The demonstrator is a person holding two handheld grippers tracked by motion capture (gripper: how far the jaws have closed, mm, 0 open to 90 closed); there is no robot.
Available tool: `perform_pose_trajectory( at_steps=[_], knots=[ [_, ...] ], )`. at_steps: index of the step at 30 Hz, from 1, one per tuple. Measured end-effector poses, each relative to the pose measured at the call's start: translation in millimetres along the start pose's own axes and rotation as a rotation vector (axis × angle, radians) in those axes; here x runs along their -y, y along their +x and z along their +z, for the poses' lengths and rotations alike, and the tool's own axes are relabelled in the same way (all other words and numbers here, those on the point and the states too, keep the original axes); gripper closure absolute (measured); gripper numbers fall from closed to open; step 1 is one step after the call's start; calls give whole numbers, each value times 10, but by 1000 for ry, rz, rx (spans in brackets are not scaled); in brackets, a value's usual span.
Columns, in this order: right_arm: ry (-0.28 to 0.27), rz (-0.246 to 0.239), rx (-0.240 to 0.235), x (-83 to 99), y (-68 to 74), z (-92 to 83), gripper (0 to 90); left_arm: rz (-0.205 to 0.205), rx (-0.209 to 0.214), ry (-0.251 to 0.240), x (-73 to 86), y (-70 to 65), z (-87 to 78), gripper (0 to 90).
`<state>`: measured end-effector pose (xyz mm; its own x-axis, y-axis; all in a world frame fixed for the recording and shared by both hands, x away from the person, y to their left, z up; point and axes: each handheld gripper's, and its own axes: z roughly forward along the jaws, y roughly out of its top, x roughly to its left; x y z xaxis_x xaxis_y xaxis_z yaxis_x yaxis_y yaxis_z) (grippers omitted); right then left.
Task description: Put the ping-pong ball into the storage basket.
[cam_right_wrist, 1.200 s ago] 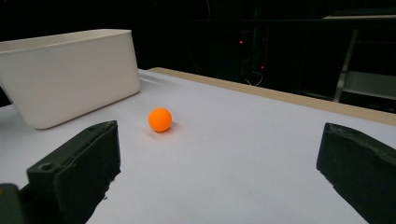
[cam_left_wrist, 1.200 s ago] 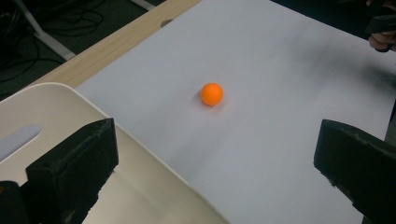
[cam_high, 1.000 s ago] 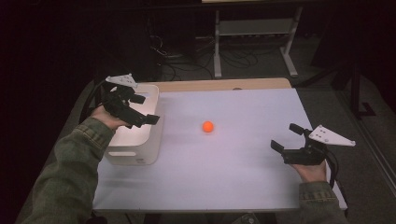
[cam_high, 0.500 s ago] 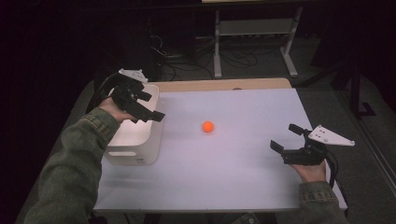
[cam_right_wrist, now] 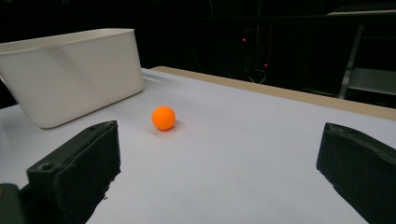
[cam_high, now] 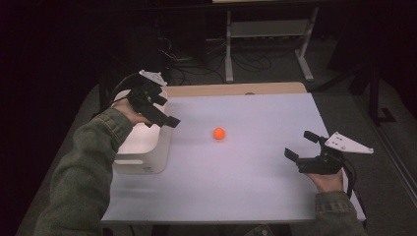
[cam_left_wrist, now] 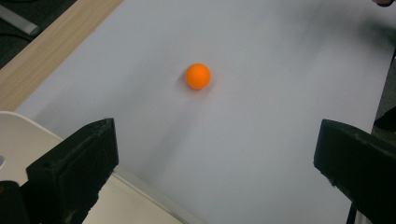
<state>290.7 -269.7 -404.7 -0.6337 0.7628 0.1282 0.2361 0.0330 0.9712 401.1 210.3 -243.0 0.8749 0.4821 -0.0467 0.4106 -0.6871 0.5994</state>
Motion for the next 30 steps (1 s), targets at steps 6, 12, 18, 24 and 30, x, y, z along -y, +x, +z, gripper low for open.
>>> perform_pose_trajectory(
  at_steps=[6, 12, 18, 24, 30],
  knots=[
    [1, 1, -1, 2, 5, -2, 0, 9, 5, 19, -114, 0, 31, 0],
    [-9, 13, -6, 2, -5, -8, 0, 17, 3, 32, -226, 11, 74, 0],
    [-10, 17, -6, 2, -5, -14, 0, 23, 17, 34, -319, 20, 154, 0],
    [-18, 29, -7, 11, -5, -44, 0, 63, 37, 54, -441, -51, 280, 0],
    [-23, 29, -4, 12, -10, -81, 0, 85, 39, 68, -562, -83, 360, 0]
  ],
)
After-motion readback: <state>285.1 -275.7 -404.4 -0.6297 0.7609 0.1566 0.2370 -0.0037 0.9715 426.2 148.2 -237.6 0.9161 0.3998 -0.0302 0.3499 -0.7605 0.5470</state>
